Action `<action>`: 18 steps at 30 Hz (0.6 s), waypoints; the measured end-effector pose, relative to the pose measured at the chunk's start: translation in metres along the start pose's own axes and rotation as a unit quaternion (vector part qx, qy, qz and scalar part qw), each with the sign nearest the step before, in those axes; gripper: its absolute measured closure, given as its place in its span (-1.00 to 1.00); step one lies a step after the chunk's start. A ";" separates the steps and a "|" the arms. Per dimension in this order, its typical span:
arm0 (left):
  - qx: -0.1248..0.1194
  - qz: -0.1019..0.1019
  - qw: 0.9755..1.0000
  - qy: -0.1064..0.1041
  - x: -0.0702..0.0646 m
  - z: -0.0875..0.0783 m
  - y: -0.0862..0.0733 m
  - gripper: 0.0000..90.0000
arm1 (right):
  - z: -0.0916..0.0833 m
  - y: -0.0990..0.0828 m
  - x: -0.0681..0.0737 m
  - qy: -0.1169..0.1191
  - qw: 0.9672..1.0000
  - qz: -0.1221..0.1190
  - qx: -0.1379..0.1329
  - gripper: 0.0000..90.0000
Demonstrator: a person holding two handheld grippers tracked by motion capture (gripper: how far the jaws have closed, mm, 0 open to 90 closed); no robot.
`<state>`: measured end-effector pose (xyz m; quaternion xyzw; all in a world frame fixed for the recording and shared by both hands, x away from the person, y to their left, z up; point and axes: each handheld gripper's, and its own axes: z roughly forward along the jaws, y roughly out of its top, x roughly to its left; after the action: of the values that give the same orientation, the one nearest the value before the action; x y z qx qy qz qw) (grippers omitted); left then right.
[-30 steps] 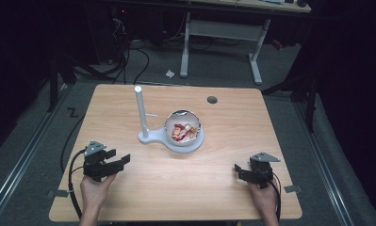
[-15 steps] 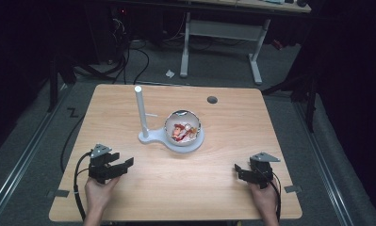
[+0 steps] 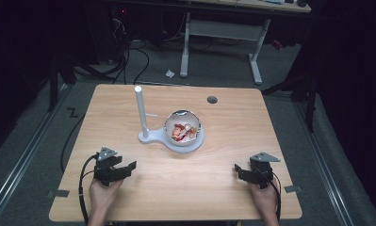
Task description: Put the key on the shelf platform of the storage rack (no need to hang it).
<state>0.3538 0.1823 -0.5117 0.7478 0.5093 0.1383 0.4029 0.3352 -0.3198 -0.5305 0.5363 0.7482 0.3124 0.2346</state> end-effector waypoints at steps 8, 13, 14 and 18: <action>0.012 0.011 1.000 0.010 -0.004 0.011 -0.005 -0.25 | 0.000 0.000 0.000 0.000 1.000 0.000 0.000 -0.39; 0.019 0.020 0.999 0.019 -0.006 0.017 -0.008 -0.26 | 0.000 0.000 0.000 0.000 1.000 0.000 0.000 -0.39; 0.018 0.023 0.999 0.020 -0.006 0.019 -0.009 -0.26 | 0.000 0.000 0.000 0.000 1.000 0.000 0.000 -0.39; 0.015 0.028 0.999 0.025 -0.008 0.022 -0.010 -0.27 | 0.000 0.000 0.000 0.000 1.000 0.000 0.000 -0.39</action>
<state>0.3572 0.1672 -0.5319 0.7639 0.5005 0.1604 0.3745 0.3352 -0.3198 -0.5305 0.5363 0.7482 0.3124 0.2347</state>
